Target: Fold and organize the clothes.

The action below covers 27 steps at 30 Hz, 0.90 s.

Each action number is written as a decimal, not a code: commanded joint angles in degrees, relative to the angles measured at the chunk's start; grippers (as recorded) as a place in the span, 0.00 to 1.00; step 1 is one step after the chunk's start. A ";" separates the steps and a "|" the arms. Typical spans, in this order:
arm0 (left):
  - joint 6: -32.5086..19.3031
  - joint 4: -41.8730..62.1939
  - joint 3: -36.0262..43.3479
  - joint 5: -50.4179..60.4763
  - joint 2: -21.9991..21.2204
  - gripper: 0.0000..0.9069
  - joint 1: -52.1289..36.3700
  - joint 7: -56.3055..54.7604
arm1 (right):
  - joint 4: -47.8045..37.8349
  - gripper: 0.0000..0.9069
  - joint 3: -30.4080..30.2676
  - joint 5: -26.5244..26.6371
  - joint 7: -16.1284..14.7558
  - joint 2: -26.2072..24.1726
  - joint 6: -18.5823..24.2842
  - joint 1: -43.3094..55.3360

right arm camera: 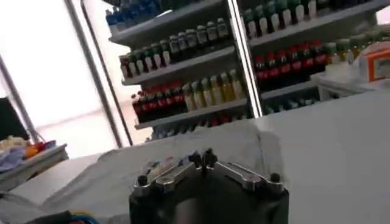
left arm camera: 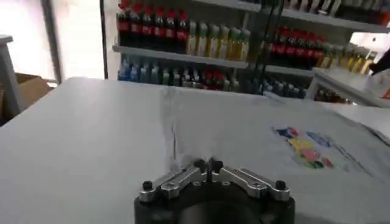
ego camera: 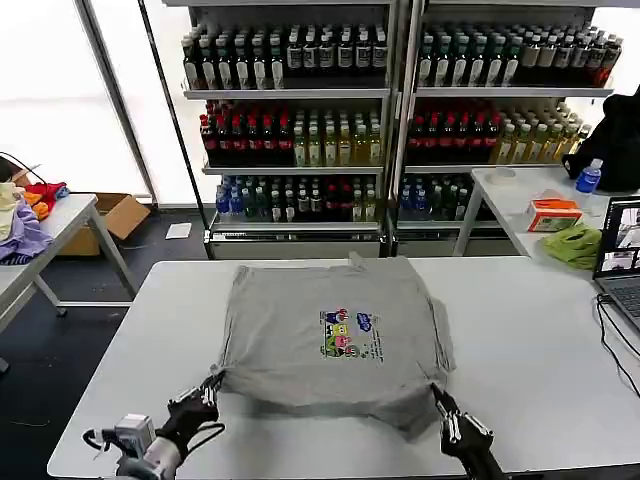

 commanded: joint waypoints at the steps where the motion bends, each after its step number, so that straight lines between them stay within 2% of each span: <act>1: 1.84 8.59 0.88 -8.62 4.67 0.00 -15.63 -2.38 | -5.03 0.00 -2.63 0.69 3.63 1.15 -3.20 14.76; 8: 1.57 14.76 4.02 -8.62 4.88 0.01 -21.21 -2.34 | -12.86 0.00 -8.87 -1.28 6.34 1.05 -8.03 25.64; 11: 1.45 17.87 5.79 -7.31 3.93 0.01 -23.34 -1.63 | -17.55 0.00 -11.86 -5.70 6.32 1.27 -9.20 29.97; 12: 1.46 18.70 6.54 -6.78 3.68 0.41 -23.86 -1.40 | -18.82 0.03 -12.67 -6.63 6.08 1.39 -9.52 31.74; 13: 1.46 19.70 7.34 -6.22 3.38 0.72 -24.35 -1.34 | -20.58 0.43 -13.36 -7.10 6.00 1.39 -9.64 33.50; 14: 1.45 19.70 7.82 -5.81 3.12 1.00 -24.84 -1.25 | -21.54 1.00 -13.97 -7.29 5.95 1.40 -10.36 34.83; 20: 2.17 23.86 8.58 -5.05 0.57 1.00 -26.46 -0.20 | -25.32 1.00 -16.09 -9.42 5.13 1.89 -13.79 38.62; 27: 2.08 23.68 5.55 -4.99 1.58 1.00 -26.31 -0.83 | -23.69 1.00 -16.07 -9.83 4.73 1.41 -15.55 38.41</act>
